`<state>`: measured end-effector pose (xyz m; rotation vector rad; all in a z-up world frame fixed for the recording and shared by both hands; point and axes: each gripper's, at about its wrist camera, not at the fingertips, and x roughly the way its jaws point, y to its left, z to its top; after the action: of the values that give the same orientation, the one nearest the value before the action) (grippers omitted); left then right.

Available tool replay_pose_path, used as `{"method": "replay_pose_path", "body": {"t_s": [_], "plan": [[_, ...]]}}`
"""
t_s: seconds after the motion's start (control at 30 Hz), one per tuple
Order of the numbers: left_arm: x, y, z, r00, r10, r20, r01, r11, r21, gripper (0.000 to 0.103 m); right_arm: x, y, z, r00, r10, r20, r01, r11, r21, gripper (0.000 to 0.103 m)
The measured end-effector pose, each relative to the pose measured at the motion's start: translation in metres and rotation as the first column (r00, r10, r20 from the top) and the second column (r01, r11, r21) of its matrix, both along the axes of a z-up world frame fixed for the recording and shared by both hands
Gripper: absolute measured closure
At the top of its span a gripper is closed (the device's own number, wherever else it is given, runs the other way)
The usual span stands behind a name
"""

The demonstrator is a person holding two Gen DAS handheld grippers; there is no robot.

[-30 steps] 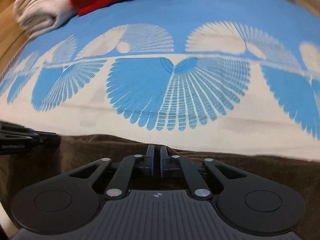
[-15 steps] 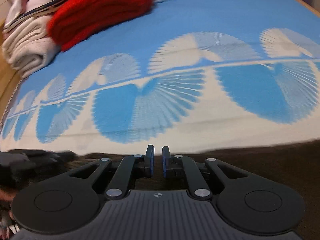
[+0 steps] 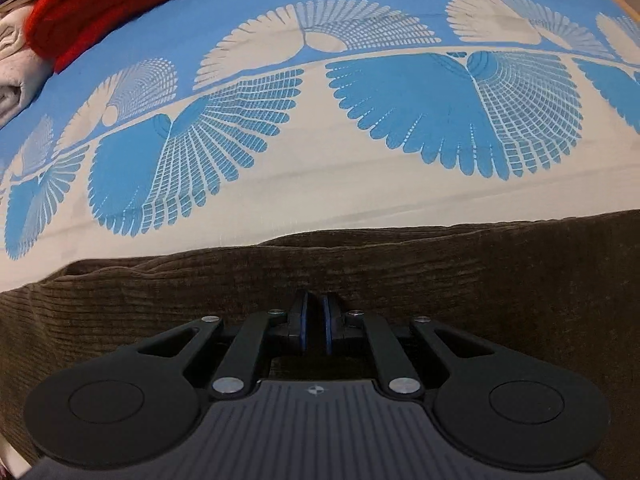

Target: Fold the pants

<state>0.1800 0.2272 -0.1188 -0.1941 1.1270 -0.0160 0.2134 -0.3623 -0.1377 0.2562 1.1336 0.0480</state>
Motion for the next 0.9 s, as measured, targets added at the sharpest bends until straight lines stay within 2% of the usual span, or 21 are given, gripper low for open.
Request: {"method": "replay_pose_path", "body": {"t_s": [0.07, 0.13, 0.17, 0.23, 0.27, 0.33, 0.4, 0.47, 0.63, 0.73, 0.8, 0.87, 0.9], "plan": [[-0.013, -0.010, 0.020, 0.998, -0.039, 0.056, 0.036, 0.998, 0.059, 0.098, -0.006, -0.004, 0.006, 1.000, -0.006, 0.010, 0.006, 1.000, 0.000, 0.095], [-0.022, -0.016, 0.026, 0.992, -0.104, 0.067, 0.101, 0.993, 0.054, 0.096, -0.013, -0.009, 0.013, 1.000, -0.014, 0.027, 0.014, 1.000, 0.023, 0.094], [-0.023, -0.018, 0.018, 0.993, -0.116, 0.031, 0.114, 0.991, 0.075, 0.096, -0.016, -0.010, 0.018, 0.999, -0.012, 0.037, 0.011, 1.000, 0.024, 0.093], [-0.023, -0.019, -0.014, 0.990, -0.113, -0.089, 0.126, 0.979, 0.163, 0.094, -0.025, -0.012, 0.032, 0.996, -0.004, 0.087, 0.004, 1.000, 0.008, 0.093], [-0.026, -0.019, -0.019, 0.989, -0.119, -0.089, 0.134, 0.971, 0.196, 0.092, -0.030, -0.013, 0.039, 0.993, -0.006, 0.118, 0.006, 1.000, 0.003, 0.093], [-0.029, -0.027, -0.003, 0.992, -0.104, -0.070, 0.118, 0.965, 0.233, 0.092, -0.044, -0.023, 0.060, 0.980, -0.054, 0.192, 0.051, 0.998, 0.024, 0.092], [-0.042, -0.036, 0.021, 0.995, -0.103, 0.000, 0.100, 0.968, 0.231, 0.092, -0.061, -0.038, 0.080, 0.958, -0.136, 0.254, 0.122, 0.990, 0.069, 0.087], [-0.062, -0.047, 0.037, 0.992, -0.117, 0.046, 0.103, 0.967, 0.232, 0.092, -0.085, -0.056, 0.100, 0.926, -0.204, 0.317, 0.177, 0.978, 0.112, 0.072], [-0.108, -0.084, 0.048, 0.981, -0.171, 0.094, 0.146, 0.963, 0.228, 0.092, -0.155, -0.089, 0.131, 0.864, -0.203, 0.460, 0.192, 0.979, 0.071, 0.070], [-0.129, -0.096, 0.043, 0.976, -0.178, 0.125, 0.149, 0.966, 0.211, 0.092, -0.202, -0.108, 0.130, 0.815, -0.227, 0.533, 0.252, 0.967, 0.026, 0.066], [-0.138, -0.104, 0.036, 0.976, -0.172, 0.131, 0.145, 0.970, 0.198, 0.092, -0.234, -0.126, 0.116, 0.774, -0.300, 0.558, 0.333, 0.942, 0.045, 0.066], [-0.139, -0.106, 0.023, 0.980, -0.164, 0.114, 0.141, 0.972, 0.187, 0.091, -0.256, -0.140, 0.097, 0.747, -0.374, 0.550, 0.408, 0.911, 0.066, 0.065], [-0.139, -0.107, 0.020, 0.980, -0.164, 0.108, 0.142, 0.971, 0.191, 0.091, -0.261, -0.150, 0.093, 0.749, -0.410, 0.520, 0.439, 0.895, 0.073, 0.065]]}}
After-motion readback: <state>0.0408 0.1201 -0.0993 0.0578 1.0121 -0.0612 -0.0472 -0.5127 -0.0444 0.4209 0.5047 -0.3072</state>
